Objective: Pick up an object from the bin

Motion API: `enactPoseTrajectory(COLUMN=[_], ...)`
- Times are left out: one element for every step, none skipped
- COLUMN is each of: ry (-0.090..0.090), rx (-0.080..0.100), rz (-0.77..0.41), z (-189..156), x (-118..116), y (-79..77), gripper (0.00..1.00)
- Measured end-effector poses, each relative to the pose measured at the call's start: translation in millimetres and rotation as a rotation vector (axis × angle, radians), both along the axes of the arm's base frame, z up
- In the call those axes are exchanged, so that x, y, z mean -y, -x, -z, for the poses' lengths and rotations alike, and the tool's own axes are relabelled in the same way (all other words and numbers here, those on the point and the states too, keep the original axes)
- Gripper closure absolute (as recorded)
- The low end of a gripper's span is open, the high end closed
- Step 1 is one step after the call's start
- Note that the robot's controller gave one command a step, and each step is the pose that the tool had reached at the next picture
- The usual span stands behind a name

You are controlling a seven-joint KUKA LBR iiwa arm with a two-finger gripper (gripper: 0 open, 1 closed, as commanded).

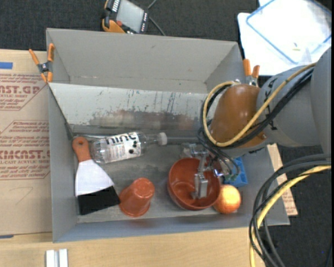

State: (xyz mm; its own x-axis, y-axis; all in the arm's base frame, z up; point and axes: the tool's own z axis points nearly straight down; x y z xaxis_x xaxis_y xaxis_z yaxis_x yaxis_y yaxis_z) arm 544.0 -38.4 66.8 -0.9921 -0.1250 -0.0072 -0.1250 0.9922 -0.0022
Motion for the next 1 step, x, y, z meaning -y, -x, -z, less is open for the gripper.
enactPoseTrajectory(ry=[-0.001], rx=[0.023], rz=[-0.172], z=[-8.6], x=[2.0], y=[2.1], gripper=[1.0])
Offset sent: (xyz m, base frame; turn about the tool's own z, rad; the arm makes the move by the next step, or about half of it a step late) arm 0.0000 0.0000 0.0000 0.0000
